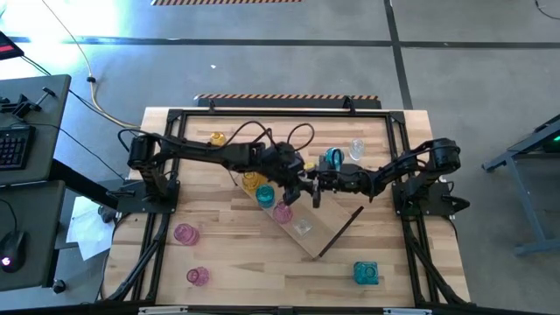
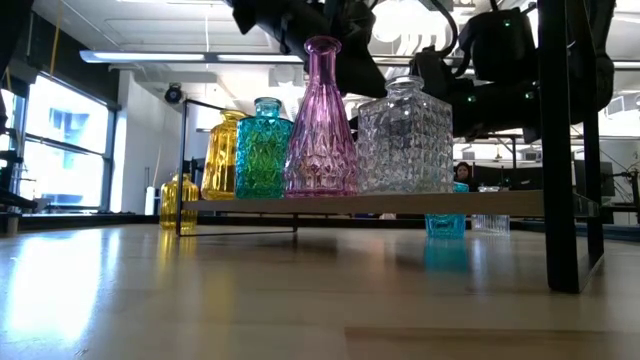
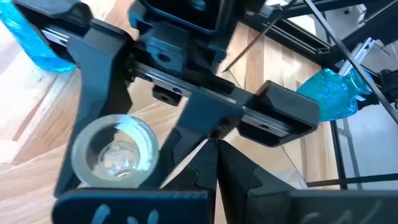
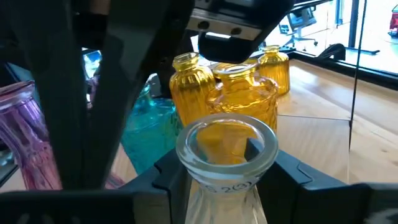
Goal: Sort vases onto shelf
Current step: Put the left crystal vase on the shelf
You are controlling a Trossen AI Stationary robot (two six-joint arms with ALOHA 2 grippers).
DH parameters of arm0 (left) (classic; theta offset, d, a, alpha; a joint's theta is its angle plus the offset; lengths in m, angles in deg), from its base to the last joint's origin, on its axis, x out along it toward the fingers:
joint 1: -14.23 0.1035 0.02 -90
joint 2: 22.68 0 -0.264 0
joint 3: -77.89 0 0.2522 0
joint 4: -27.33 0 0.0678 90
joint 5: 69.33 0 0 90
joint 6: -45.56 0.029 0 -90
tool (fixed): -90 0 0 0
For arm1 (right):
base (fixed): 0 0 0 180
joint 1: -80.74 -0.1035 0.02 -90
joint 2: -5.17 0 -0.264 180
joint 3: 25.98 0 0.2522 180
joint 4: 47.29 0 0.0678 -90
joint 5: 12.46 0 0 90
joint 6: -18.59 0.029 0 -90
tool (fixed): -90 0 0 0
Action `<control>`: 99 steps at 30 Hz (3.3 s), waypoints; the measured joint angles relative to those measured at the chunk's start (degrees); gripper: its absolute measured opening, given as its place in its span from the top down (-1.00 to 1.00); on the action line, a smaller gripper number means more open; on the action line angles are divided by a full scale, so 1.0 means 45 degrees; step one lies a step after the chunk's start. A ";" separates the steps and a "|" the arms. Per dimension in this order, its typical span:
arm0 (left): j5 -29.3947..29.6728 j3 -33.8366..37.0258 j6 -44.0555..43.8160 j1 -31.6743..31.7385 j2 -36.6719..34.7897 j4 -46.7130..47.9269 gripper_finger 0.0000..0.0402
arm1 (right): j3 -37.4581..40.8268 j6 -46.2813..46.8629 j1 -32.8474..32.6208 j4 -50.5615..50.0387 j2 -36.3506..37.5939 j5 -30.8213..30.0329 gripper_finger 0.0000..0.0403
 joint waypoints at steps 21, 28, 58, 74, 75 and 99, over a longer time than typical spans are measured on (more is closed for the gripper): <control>0.0403 -0.1829 0.1058 0.0223 -0.0053 0.1118 1.00 | 0.0024 0.0185 -0.0121 -0.0041 0.0005 0.0439 0.28; 0.0427 -0.1996 0.1267 0.0398 -0.0049 0.1472 1.00 | 0.0034 0.0335 -0.0288 -0.0092 0.0005 0.0506 0.04; 0.0680 -0.1977 0.1831 0.0457 -0.0565 0.1655 1.00 | -0.1326 0.0599 -0.1015 -0.1550 0.0453 0.0536 -0.07; 0.0831 -0.1996 0.1830 0.0631 -0.1276 0.1512 1.00 | -0.1297 0.0070 -0.0416 -0.3656 0.2717 0.0440 -0.07; 0.0835 -0.1996 0.1826 0.0631 -0.1362 0.1607 1.00 | -0.1297 0.0204 -0.0416 -0.3855 0.2877 0.0444 -0.07; 0.6072 -0.1926 0.2504 0.1472 -0.7903 0.6187 1.00 | -0.6873 0.1351 -0.0496 -1.4928 0.6630 -0.1574 0.94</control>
